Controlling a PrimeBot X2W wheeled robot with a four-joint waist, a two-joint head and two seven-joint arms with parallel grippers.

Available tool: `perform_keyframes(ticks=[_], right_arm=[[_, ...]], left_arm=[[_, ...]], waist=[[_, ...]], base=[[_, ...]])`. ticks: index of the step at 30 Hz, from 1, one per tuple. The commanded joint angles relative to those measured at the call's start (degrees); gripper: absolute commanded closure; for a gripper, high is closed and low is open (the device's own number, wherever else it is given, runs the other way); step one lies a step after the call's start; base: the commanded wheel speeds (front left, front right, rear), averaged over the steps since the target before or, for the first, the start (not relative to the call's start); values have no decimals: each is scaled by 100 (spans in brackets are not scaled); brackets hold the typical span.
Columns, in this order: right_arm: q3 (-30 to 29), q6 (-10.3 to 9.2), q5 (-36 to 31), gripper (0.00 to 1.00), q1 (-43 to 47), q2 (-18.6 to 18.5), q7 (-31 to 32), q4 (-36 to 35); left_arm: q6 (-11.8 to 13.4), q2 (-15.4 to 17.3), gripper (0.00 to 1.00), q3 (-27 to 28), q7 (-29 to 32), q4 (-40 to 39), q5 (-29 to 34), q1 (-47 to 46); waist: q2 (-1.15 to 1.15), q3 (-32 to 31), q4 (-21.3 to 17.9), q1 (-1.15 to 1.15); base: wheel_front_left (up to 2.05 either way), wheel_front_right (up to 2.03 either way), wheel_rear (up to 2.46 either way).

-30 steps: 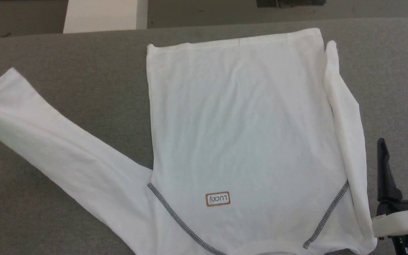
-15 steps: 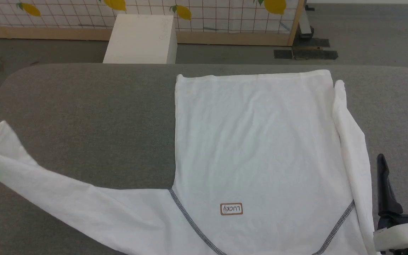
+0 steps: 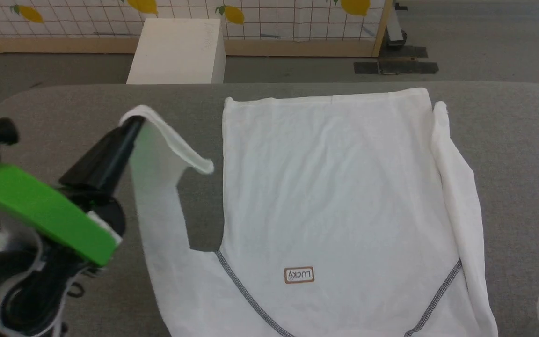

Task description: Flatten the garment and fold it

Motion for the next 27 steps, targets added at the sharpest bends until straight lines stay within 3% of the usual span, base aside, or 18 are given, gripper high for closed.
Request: perform_keyframes(ticks=[1,8,15,24,27], right_arm=[[-52,-9,1,0,-135,3,5,-46],[-245,-9,-5,0,-274,4,-1,-57],[-321,-9,29,0,-382,4,-33,-45],[-325,-9,68,0,-544,4,-93,34],[-268,-9,103,0,-578,4,-121,103]], left_arm=[[100,-170,100,-273,39,-20,143,-298],[313,-1159,100,-1930,1,553,760,-1246],[-14,-2033,100,-3247,-494,1730,1215,-1715],[-345,-2258,100,-4393,-1583,3710,1119,-1546],[-347,-2262,100,-4685,-1985,4409,1096,-1664]], waist=[[0,76,-93,0],[0,207,-281,0],[0,450,-464,0],[0,825,-716,0],[0,928,-782,0]], base=[[0,0,0],[0,0,0],[0,0,0],[0,0,0],[0,0,0]])
